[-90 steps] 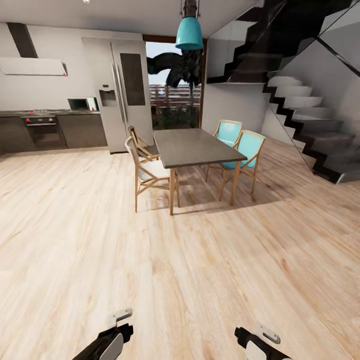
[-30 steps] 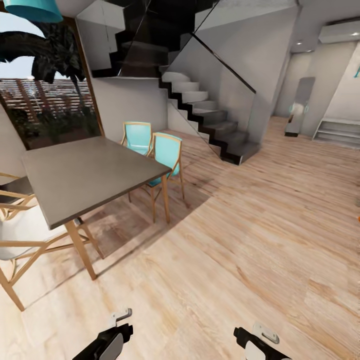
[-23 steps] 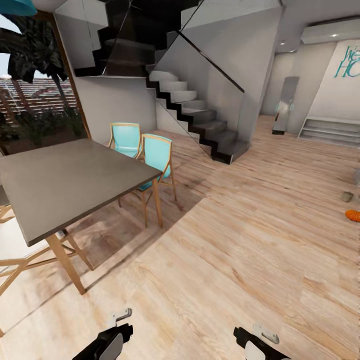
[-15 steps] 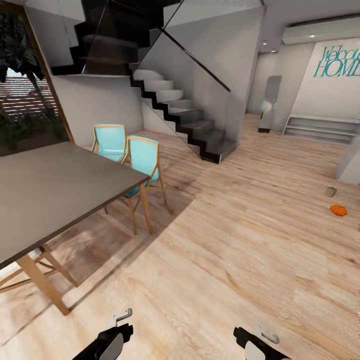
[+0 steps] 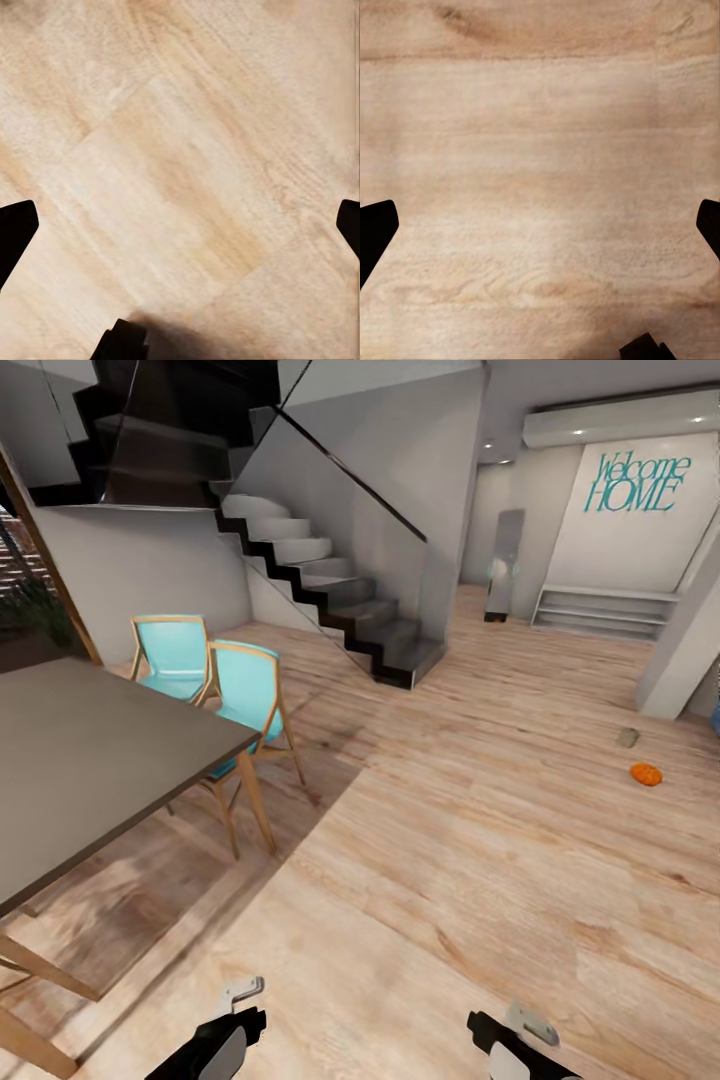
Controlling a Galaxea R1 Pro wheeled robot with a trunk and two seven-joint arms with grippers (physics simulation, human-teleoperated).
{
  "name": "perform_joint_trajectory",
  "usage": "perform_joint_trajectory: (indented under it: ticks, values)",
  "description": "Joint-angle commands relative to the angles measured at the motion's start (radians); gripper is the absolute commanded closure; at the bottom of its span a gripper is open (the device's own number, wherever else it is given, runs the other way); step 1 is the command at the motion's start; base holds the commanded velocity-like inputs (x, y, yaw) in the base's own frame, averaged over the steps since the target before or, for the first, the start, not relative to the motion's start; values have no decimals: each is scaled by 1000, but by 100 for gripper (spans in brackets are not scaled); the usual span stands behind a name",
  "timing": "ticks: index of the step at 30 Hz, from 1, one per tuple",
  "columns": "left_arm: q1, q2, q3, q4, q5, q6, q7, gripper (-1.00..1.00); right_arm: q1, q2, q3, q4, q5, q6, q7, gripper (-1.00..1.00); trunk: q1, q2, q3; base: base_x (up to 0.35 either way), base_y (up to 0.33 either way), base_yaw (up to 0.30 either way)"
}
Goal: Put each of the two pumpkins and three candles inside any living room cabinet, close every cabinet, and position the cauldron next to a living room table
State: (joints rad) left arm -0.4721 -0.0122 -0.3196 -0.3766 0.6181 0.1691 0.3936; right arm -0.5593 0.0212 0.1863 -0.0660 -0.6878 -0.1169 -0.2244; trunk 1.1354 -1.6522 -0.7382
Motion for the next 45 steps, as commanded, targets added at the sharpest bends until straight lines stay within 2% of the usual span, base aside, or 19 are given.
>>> perform_joint_trajectory:
  ticks: [1, 21, 45]
  values:
    - [0, 1, -9, -2, 6, 4, 8, -100, -1, 0, 9, 0, -10, -7, -4, -100, 1, 0, -1, 342, 0, -111]
    - [0, 1, -9, -2, 6, 4, 8, -100, -1, 0, 9, 0, -12, -15, -4, -100, 1, 0, -1, 342, 38, -169]
    - [0, 1, -9, -2, 5, 4, 8, -100, -1, -4, 9, 6, -7, -51, -4, -100, 1, 0, -1, 329, 84, -47]
